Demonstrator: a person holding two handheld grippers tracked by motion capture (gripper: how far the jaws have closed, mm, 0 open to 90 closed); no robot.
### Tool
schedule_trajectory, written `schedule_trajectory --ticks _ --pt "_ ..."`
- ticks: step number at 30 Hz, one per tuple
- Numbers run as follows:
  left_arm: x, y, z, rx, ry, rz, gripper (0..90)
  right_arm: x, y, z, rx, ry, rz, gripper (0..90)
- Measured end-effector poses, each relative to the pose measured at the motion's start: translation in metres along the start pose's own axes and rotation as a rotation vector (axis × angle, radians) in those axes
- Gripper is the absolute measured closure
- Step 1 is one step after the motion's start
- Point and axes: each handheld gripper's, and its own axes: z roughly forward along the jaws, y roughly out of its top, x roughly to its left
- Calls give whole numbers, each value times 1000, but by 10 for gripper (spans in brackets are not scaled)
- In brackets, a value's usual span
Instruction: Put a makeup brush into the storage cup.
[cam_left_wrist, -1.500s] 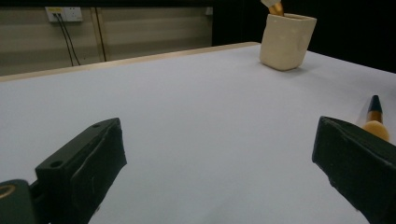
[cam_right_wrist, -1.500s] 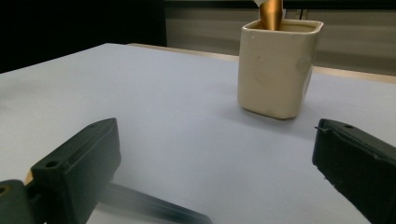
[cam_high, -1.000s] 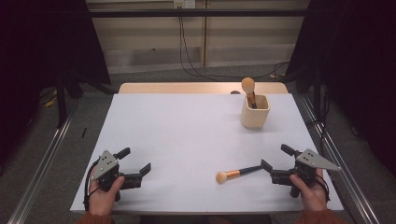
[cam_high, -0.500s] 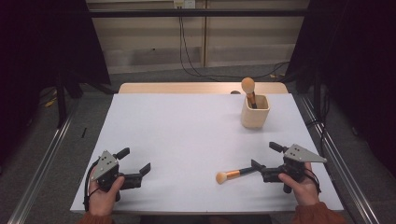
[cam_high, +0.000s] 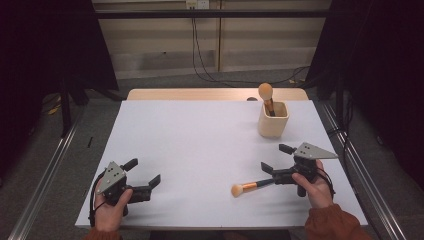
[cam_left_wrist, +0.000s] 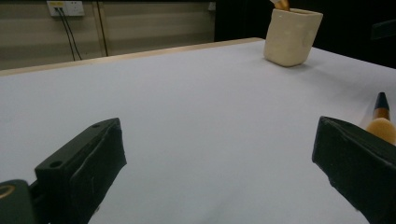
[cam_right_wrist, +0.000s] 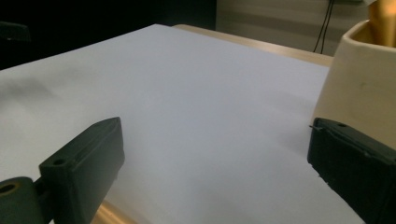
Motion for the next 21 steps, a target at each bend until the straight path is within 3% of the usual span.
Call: schedule_trajectory --ticks 2,13,16,21 --pt "0 0 0 3 3 1 24 0 2 4 23 8 -23 37" --pt "1 1 4 3 0 -6 24 -5 14 11 116 95 2 32" --pt "2 1 4 0 -3 -17 24 -5 17 13 201 122 -24 33" --pt "2 1 5 2 -6 -12 24 -5 21 18 287 150 -62 32"
